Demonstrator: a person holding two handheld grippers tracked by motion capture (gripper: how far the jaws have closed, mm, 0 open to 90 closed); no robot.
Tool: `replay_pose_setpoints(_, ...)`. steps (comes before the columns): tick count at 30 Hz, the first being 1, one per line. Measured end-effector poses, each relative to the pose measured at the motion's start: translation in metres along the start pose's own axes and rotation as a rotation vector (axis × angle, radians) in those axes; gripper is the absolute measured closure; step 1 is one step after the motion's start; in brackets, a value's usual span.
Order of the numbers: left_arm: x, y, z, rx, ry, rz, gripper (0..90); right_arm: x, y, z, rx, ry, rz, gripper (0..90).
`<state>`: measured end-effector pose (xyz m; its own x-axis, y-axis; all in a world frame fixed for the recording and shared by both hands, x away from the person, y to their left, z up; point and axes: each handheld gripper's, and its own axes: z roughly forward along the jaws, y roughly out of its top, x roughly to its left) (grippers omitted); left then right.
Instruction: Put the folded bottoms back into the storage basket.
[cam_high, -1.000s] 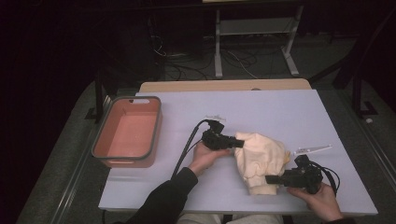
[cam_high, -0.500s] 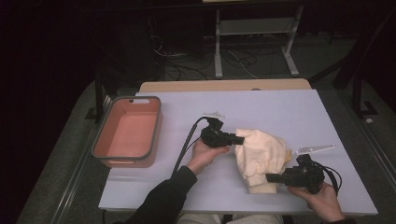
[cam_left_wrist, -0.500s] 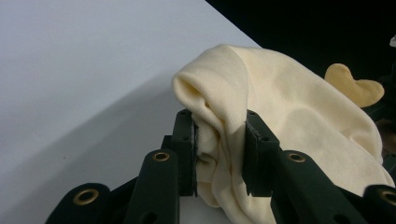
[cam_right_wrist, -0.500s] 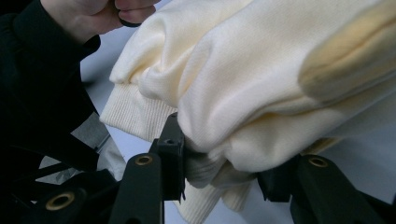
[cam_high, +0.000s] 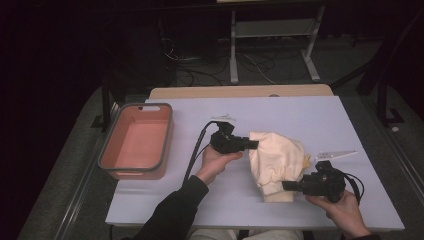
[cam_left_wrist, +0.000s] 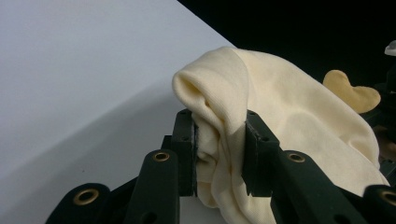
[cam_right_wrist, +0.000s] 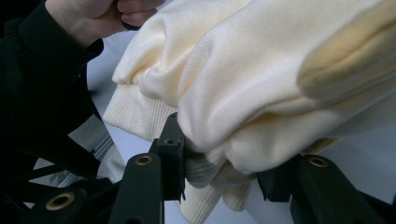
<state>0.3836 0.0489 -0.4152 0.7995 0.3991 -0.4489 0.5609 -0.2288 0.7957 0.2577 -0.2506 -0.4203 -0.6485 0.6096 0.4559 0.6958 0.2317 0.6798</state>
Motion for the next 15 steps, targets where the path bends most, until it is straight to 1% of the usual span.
replay_pose_setpoints(7, -0.002, 0.003, -0.009, -0.020, 0.012, 0.002, 70.1, 0.004, 0.007, 0.001, 0.001, 0.004, -0.018, 58.3)
replay_pose_setpoints(15, -0.002, 0.006, -0.020, -0.039, 0.031, 0.013, 70.1, 0.009, 0.017, 0.004, 0.000, 0.007, -0.040, 58.3)
